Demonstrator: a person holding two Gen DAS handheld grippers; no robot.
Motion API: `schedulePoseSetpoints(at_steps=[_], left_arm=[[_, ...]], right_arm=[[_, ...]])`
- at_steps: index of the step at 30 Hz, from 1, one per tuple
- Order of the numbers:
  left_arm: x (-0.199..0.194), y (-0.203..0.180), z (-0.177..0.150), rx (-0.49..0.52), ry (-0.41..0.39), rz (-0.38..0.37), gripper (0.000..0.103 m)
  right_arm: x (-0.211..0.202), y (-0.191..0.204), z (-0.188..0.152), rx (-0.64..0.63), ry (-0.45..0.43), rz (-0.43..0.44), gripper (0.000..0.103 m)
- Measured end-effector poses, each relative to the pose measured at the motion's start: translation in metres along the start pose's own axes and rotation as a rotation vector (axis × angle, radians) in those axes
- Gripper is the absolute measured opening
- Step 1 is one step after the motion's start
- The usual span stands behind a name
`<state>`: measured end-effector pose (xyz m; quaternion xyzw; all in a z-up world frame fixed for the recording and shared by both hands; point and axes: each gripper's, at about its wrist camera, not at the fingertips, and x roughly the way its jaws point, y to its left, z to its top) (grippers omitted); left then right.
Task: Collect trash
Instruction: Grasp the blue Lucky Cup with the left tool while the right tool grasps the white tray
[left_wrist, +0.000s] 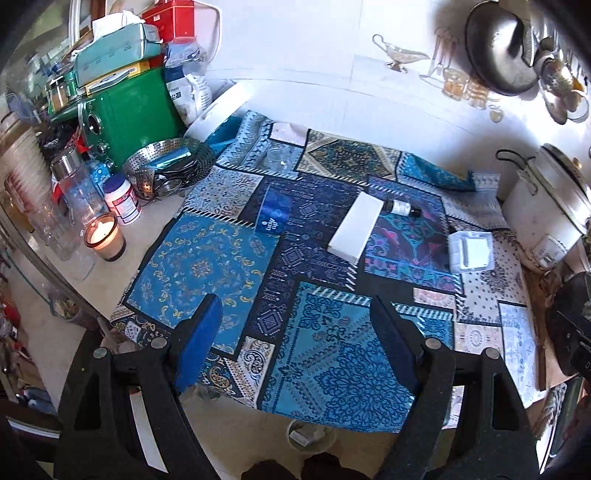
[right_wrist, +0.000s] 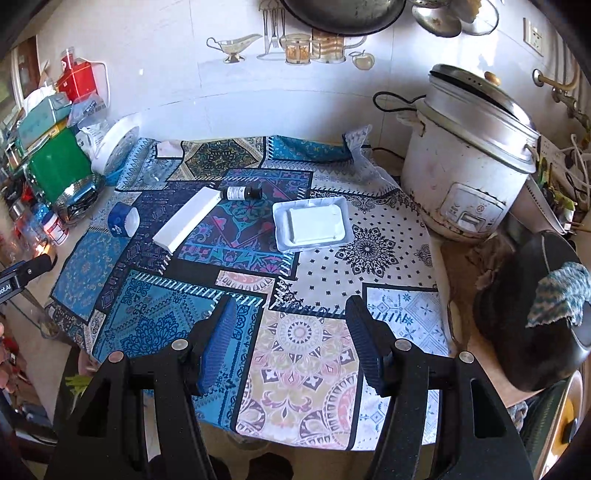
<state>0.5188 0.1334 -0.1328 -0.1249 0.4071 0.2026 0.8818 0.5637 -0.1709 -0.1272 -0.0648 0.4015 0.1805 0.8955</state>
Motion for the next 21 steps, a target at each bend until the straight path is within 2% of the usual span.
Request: schedulePoseSetpoints(at_steps=[5,8,10,12,18,21], left_arm=[[0.031,0.019,0.020,-0.044,0.024,0.025,0.082],[0.064,0.026,0.036,-0.032,0.064,0.027,0.082],[0.084,0.030,0.047,-0.012,0.083,0.017,0.082],[0.105,0.033,0.059,0.021,0.105,0.008,0.082],[0.168,0.049,0.086,0.063,0.183,-0.035,0.082],[0.197,0.050,0.093,0.089,0.226,-0.055,0.082]], right_arm=[[0.044,0.004,0.021,0.013,0.044,0.004,0.057],[0.074,0.010,0.034,0.039,0.079,-0.019,0.058],[0.098,0.013,0.045,0.074,0.097,-0.037,0.063],[0.118,0.017,0.054,0.111,0.121,-0.076,0.068],[0.186,0.027,0.082,0.164,0.197,-0.258,0.068],[0.210,0.027,0.090,0.215,0.209,-0.335,0.068]])
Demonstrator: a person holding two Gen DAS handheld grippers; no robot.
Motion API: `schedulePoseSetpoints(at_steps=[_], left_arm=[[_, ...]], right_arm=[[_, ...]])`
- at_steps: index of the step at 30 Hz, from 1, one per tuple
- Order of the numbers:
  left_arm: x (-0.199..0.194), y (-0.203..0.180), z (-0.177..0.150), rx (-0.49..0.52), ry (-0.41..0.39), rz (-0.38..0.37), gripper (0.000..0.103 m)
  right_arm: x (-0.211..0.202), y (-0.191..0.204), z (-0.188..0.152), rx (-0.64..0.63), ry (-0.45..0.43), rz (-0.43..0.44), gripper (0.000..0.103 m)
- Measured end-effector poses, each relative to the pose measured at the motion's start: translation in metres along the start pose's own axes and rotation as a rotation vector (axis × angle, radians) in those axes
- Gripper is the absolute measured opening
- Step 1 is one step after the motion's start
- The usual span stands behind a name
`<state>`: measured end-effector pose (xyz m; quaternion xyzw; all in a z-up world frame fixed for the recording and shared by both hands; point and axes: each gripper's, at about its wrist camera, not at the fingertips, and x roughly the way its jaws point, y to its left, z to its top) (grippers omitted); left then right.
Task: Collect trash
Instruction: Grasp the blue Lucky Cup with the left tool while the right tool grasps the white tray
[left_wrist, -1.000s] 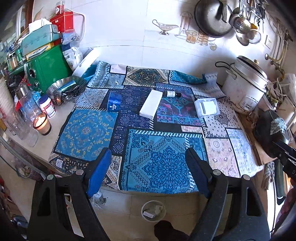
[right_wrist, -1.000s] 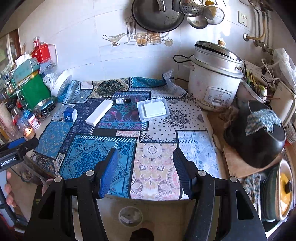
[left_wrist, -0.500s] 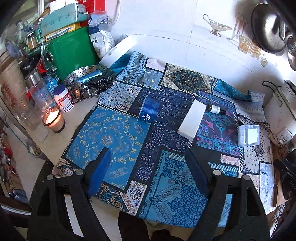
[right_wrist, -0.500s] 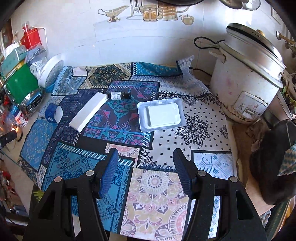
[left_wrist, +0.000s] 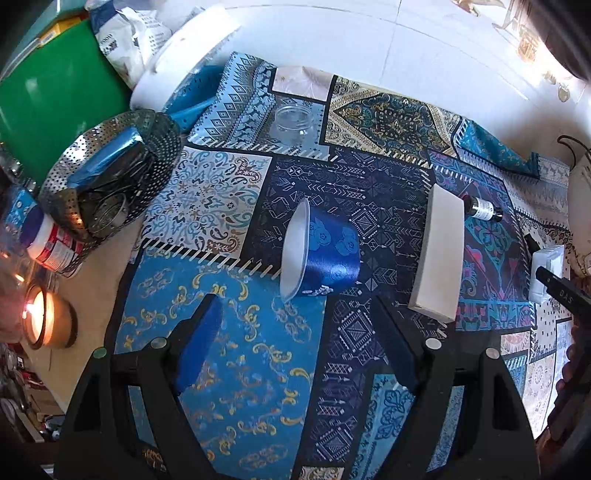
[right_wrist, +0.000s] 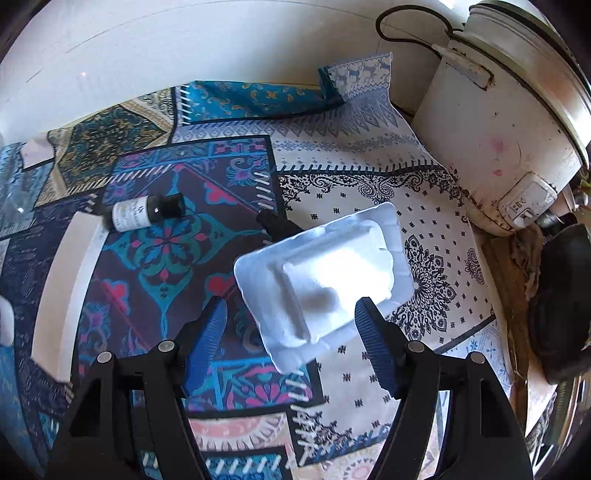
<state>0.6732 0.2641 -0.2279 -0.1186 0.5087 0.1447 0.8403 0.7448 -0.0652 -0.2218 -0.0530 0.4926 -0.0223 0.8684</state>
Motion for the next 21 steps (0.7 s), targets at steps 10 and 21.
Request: schedulePoseSetpoints(at_steps=[10,21], left_arm=[[0.053,-0.009,0.019,0.086,0.075,-0.011,0.082],[0.060,-0.012,0.023,0.075,0.058,-0.006,0.047]], right_arm=[[0.022,0.003,0.019,0.120,0.007,-0.154,0.071],[0.009,-0.079,-0.001,0.289,0.032,0.058,0.017]])
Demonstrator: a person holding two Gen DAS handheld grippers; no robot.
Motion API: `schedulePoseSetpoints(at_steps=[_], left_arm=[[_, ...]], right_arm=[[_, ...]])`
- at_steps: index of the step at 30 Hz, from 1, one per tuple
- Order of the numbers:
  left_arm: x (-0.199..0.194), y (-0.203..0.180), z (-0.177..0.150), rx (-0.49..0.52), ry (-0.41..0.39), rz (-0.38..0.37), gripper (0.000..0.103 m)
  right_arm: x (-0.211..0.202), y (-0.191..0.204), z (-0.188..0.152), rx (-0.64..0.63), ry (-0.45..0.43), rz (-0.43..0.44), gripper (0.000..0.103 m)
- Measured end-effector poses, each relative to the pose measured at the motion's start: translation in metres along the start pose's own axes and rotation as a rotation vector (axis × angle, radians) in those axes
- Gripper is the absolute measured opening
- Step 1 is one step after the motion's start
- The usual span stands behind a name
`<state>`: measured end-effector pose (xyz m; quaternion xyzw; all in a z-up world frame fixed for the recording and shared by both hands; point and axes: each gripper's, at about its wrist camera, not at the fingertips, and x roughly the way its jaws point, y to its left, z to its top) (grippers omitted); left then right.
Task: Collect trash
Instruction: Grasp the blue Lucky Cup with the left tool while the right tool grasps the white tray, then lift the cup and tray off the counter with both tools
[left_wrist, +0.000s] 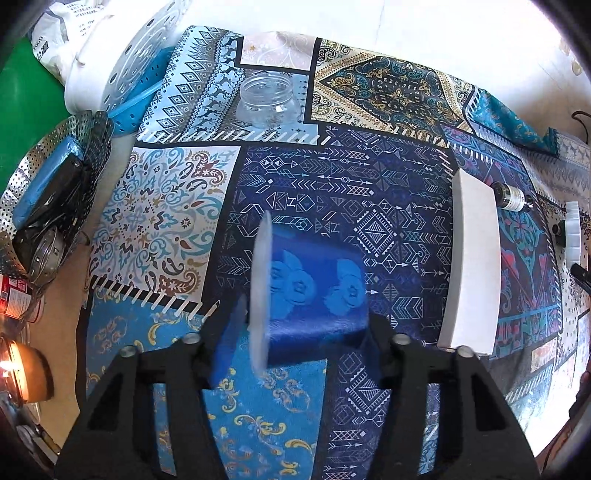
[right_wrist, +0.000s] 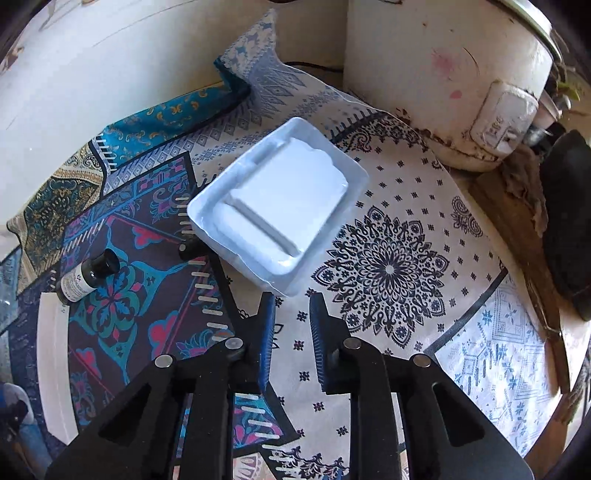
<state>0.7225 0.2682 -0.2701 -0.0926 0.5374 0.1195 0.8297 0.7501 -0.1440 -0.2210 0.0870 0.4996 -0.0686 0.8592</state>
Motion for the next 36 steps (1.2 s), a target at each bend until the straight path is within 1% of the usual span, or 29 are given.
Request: schedulePoseSetpoints(at_steps=[2,4,6,8,9,10,11,12,13,15,17,20,24,26,29,30,33,36], left_arm=[[0.000,-0.002,0.001,-0.002,-0.005,0.014,0.044],[-0.004,-0.003,-0.002,-0.009,-0.021,0.040,0.043],[-0.007,-0.003,-0.003,-0.022,-0.032,0.043,0.043],[-0.013,-0.003,-0.003,-0.031,-0.051,0.053,0.043],[-0.016,-0.004,-0.003,-0.033,-0.059,0.060,0.042],[-0.019,-0.004,-0.003,-0.035,-0.067,0.064,0.042],[-0.023,-0.004,-0.004,-0.037,-0.075,0.066,0.042],[-0.027,-0.005,-0.004,-0.039,-0.085,0.066,0.042],[-0.030,-0.005,-0.004,-0.040,-0.093,0.067,0.042],[-0.035,-0.006,-0.004,-0.041,-0.104,0.066,0.042],[-0.039,-0.006,-0.004,-0.038,-0.112,0.064,0.042],[-0.042,-0.006,-0.004,-0.031,-0.119,0.067,0.042],[-0.042,-0.001,-0.002,-0.030,-0.119,0.068,0.042],[-0.042,0.002,-0.001,-0.032,-0.118,0.069,0.042],[-0.041,0.004,0.002,-0.029,-0.116,0.063,0.042],[-0.041,0.003,0.002,-0.025,-0.117,0.062,0.042],[-0.042,-0.002,0.005,-0.014,-0.124,0.059,0.042],[-0.044,-0.010,0.007,-0.001,-0.131,0.050,0.042]], right_arm=[[-0.008,-0.012,-0.002,0.001,0.010,0.026,0.017],[-0.017,-0.019,-0.004,-0.029,0.035,0.067,0.018],[-0.027,-0.020,-0.004,-0.050,0.048,0.115,0.019],[-0.037,-0.018,0.001,-0.074,0.043,0.149,0.034],[-0.039,-0.015,0.004,-0.075,0.036,0.158,0.051],[-0.041,-0.013,0.012,-0.065,0.018,0.171,0.063],[-0.046,-0.012,0.018,-0.044,-0.010,0.182,0.067],[-0.046,-0.010,0.025,-0.022,-0.029,0.183,0.072],[-0.044,-0.008,0.034,0.004,-0.040,0.174,0.079],[-0.037,-0.002,0.051,0.068,-0.059,0.143,0.085],[-0.026,0.000,0.067,0.138,-0.058,0.122,0.085],[-0.001,0.014,0.084,0.200,-0.010,0.088,0.085],[0.021,0.028,0.092,0.189,0.038,-0.036,0.085],[0.027,0.028,0.089,0.170,0.066,-0.058,0.085],[0.029,0.021,0.078,0.155,0.089,-0.051,0.085],[0.029,0.017,0.073,0.162,0.069,-0.049,0.085],[0.026,0.004,0.059,0.154,0.079,-0.003,0.084],[0.021,-0.011,0.045,0.156,0.055,0.041,0.083]])
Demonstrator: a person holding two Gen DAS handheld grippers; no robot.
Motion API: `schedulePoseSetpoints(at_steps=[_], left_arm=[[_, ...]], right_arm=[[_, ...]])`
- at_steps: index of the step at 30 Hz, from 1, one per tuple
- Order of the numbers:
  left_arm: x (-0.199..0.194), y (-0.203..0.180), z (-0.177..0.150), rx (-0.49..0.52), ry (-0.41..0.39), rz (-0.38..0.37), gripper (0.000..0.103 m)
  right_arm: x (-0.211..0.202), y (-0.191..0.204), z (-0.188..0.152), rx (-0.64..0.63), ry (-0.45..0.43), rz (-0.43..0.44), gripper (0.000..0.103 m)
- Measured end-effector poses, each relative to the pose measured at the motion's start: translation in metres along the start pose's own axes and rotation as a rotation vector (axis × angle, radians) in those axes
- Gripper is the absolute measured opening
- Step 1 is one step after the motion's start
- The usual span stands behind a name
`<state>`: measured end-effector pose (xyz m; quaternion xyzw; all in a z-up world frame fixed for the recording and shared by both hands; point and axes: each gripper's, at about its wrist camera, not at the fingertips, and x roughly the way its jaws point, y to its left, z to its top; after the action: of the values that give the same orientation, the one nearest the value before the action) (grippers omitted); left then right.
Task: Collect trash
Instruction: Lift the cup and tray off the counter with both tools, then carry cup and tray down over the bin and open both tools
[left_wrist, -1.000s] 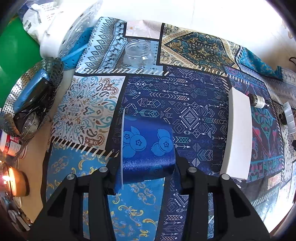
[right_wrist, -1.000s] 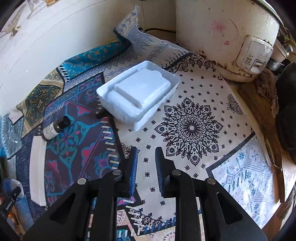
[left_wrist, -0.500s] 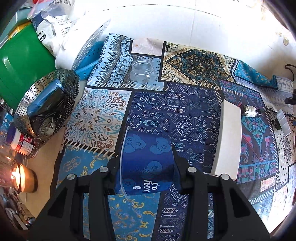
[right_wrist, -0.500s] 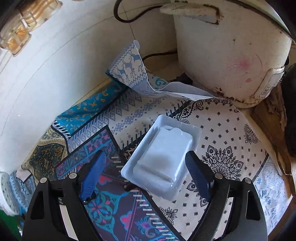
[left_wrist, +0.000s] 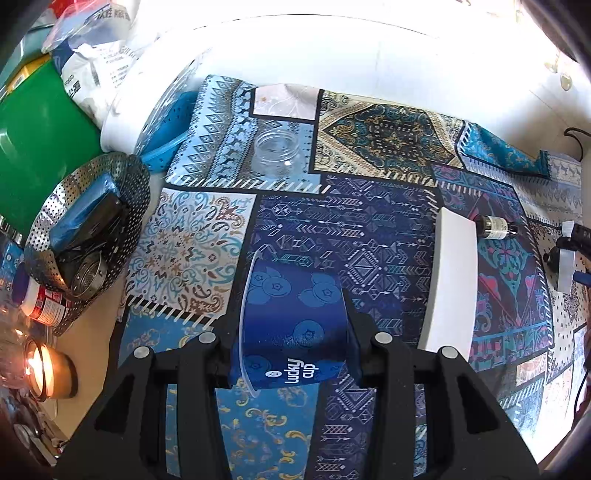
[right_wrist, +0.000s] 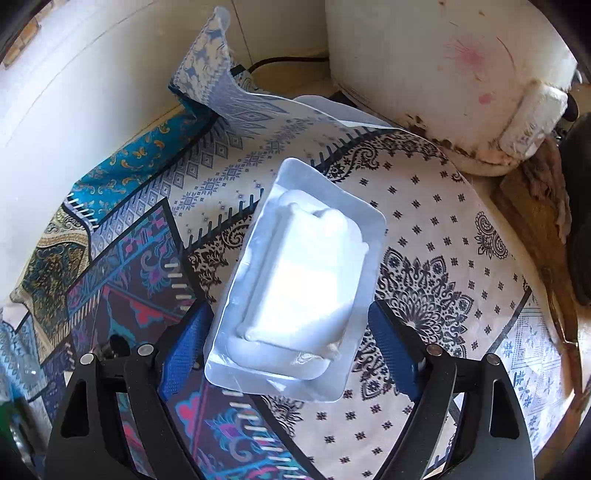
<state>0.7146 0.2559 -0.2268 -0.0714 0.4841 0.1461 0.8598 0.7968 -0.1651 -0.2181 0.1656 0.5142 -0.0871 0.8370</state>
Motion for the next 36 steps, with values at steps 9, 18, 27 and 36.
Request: schedulePoseSetpoints(at_steps=[9,18,27,36], left_arm=[[-0.023,-0.034,0.000,0.044,-0.034,-0.015,0.042],[-0.076,-0.076,-0.021,0.032,-0.105,-0.027,0.042],[-0.136,-0.130,-0.082,0.000,-0.152,-0.016,0.042],[-0.184,-0.148,-0.135,0.018,-0.159,-0.063,0.042]], right_arm=[[-0.030,-0.042,-0.015,-0.059,-0.003,0.131,0.068],[-0.086,-0.067,-0.027,-0.218,-0.036,0.225,0.067],[-0.121,-0.067,-0.069,-0.430,-0.047,0.328,0.067],[-0.164,-0.075,-0.128,-0.521,-0.063,0.399,0.067]])
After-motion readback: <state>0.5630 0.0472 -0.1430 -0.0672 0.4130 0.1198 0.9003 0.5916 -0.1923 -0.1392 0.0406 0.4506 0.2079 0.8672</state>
